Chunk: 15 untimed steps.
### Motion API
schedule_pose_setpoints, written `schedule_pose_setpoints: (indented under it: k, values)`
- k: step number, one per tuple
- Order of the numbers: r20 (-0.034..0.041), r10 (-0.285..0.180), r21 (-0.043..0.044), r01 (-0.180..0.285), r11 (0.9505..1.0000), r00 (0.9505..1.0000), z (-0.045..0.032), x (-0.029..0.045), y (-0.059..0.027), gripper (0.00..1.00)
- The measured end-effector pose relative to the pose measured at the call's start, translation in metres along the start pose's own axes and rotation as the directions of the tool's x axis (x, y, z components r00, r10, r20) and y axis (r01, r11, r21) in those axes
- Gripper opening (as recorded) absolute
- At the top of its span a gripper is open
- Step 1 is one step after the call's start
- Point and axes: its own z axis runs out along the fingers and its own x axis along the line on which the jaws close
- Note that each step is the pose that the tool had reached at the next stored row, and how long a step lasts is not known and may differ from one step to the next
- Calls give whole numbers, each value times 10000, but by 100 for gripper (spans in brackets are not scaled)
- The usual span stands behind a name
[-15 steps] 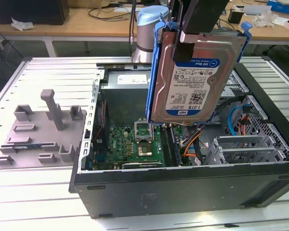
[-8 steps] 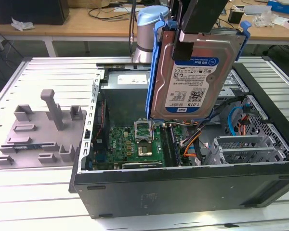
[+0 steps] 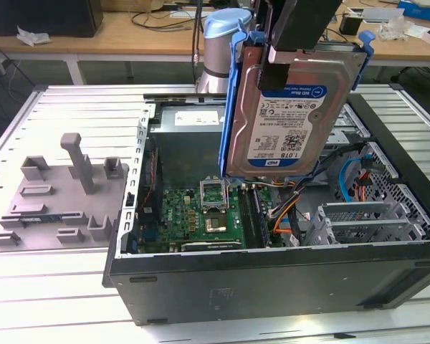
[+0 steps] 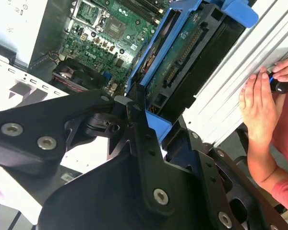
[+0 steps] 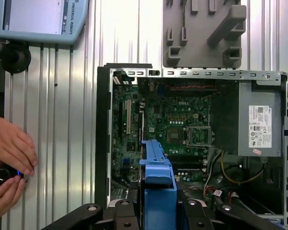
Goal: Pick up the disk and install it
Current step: 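Insert the disk into the insertion slot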
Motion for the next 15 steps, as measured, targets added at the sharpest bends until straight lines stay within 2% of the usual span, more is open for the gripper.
schedule_pose_setpoints:
  k: [8,15]
  values:
    - [4,2,160,-2,9999,10000,6,18,-4,37]
    - [2,3,258,-4,9997,10000,12,29,-13,37]
